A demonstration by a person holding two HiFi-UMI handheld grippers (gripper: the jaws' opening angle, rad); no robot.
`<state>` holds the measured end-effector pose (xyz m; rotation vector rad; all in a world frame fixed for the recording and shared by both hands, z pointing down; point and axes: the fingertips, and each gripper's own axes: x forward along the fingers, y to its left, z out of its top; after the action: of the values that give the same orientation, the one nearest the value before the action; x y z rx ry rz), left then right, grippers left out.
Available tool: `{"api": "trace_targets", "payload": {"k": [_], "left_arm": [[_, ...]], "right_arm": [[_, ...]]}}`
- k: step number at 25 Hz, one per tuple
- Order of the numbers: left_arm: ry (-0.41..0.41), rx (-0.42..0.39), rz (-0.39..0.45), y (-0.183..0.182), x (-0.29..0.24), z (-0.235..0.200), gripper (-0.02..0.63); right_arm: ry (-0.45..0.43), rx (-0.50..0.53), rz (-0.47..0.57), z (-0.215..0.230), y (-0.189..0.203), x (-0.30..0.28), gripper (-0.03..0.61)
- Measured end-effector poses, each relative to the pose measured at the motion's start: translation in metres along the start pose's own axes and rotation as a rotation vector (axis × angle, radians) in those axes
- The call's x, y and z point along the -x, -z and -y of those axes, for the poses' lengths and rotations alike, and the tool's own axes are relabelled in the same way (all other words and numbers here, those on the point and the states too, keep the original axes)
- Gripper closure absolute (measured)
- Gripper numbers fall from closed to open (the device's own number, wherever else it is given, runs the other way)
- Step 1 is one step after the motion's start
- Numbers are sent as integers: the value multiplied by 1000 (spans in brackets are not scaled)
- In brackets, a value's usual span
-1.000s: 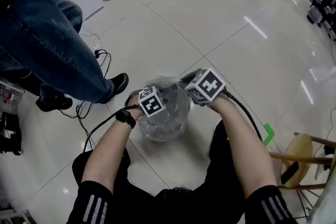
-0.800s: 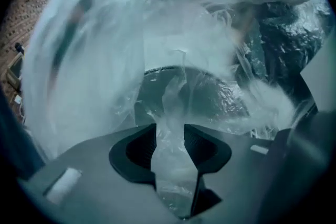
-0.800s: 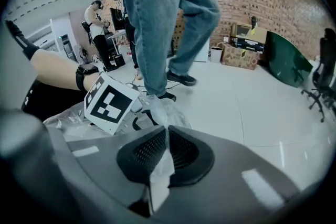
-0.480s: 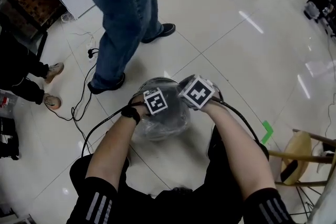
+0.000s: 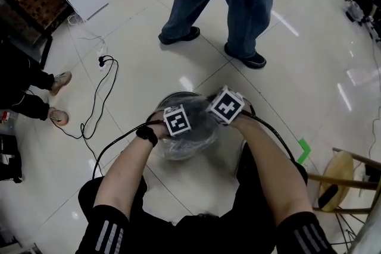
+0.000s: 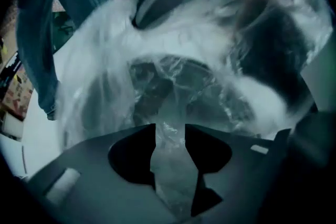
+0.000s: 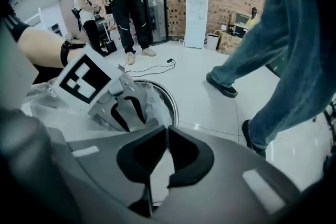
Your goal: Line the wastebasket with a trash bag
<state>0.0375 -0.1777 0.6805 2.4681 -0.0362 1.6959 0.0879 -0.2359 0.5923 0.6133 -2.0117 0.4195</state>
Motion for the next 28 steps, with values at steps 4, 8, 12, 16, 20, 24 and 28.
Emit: {"api": "trace_targets", "payload": {"k": [4, 8, 12, 16, 20, 24, 28], "left_arm": [[-5, -41, 99, -20, 58, 5, 445], [-142, 22, 102, 1, 110, -26, 463], [-253, 179, 35, 66, 109, -58, 459], [-249, 265, 16, 98, 94, -68, 454], [-214, 278, 126, 77, 97, -68, 557], [-254, 257, 76, 88, 106, -75, 599], [-315, 305, 102, 95, 111, -99, 601]], "right_arm": [[-9, -18, 3, 7, 3, -1, 571], [-14, -38, 32, 11, -1, 1, 571], [0, -52, 62, 21, -2, 5, 571], [23, -86, 111, 32, -8, 1, 571], [37, -71, 144, 38, -15, -4, 571], [48, -86, 150, 45, -13, -12, 571], [65, -105, 152, 55, -6, -22, 571]]}}
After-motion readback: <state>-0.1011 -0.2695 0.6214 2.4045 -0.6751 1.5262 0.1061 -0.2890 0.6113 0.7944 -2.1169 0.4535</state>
